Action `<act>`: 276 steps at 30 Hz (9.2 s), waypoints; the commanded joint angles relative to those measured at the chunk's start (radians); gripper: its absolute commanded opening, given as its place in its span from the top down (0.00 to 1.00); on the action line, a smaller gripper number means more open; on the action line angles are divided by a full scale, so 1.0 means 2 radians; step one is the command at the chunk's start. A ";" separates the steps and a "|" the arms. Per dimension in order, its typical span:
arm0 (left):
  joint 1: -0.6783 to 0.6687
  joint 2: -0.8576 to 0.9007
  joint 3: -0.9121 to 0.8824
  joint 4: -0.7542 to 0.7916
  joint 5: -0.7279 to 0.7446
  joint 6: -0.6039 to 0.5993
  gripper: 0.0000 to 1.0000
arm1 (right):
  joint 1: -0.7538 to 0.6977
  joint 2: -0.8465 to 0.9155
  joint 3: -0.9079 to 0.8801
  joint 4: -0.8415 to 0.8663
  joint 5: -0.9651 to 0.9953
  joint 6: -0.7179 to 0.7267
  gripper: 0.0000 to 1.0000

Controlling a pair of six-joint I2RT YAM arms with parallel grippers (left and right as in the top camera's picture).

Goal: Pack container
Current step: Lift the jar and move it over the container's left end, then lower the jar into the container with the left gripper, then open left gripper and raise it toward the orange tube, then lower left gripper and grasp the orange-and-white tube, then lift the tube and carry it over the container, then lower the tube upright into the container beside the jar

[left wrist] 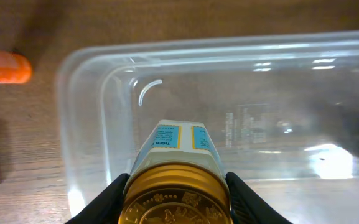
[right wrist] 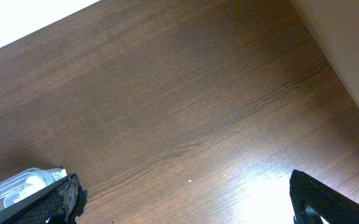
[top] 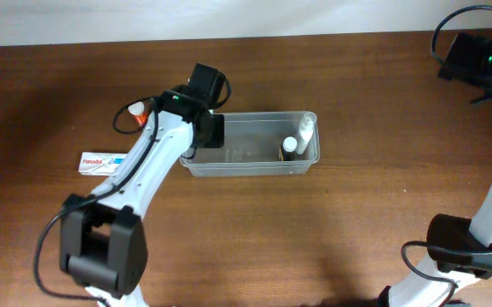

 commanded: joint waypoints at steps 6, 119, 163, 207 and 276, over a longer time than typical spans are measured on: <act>-0.003 0.054 0.009 0.002 -0.002 0.008 0.67 | -0.002 -0.008 0.008 -0.003 0.006 -0.003 0.02; 0.000 0.072 0.248 -0.133 -0.043 0.021 0.49 | -0.002 -0.008 0.008 -0.003 0.006 -0.003 0.02; 0.190 0.168 0.324 -0.204 0.038 0.077 0.29 | -0.002 -0.008 0.008 -0.003 0.006 -0.003 0.02; 0.190 0.205 0.359 -0.233 0.035 0.079 0.73 | -0.001 -0.008 0.008 -0.003 0.006 -0.003 0.02; -0.031 0.139 0.294 -0.215 0.041 0.108 0.73 | -0.001 -0.008 0.008 -0.003 0.006 -0.003 0.02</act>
